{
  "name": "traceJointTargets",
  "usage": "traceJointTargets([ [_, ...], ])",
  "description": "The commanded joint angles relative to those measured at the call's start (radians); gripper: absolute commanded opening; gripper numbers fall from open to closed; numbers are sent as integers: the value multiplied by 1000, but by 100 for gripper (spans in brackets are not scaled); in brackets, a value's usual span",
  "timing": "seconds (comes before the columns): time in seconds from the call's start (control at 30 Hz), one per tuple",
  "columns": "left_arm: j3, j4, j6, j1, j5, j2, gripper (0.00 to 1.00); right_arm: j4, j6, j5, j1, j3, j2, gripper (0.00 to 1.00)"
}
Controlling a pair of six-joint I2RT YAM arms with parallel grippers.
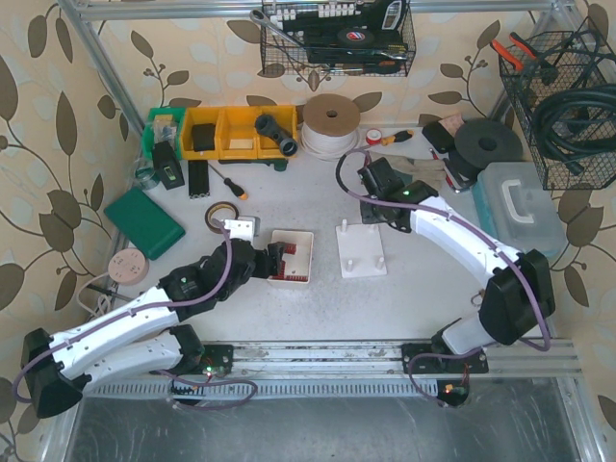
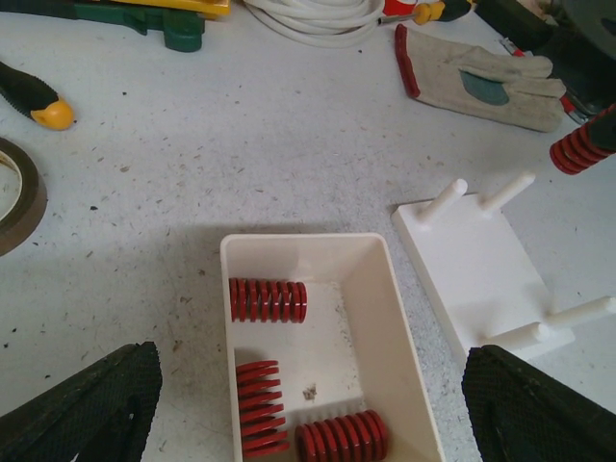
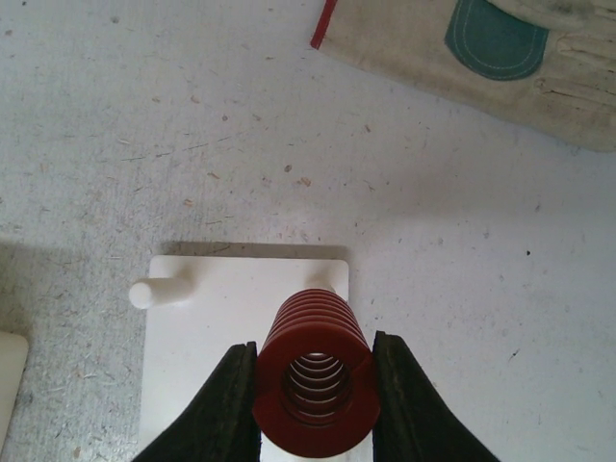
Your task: Install the large spring
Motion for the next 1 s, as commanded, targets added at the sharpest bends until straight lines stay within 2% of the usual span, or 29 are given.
traceJointTargets([
  [0.0,6,34,8,-4,3,-16,88,34,1,-7,-16,25,30,0],
  [0.97,7,62,23,-4,14,10,88,59,-4,-73,-66,19,100,0],
])
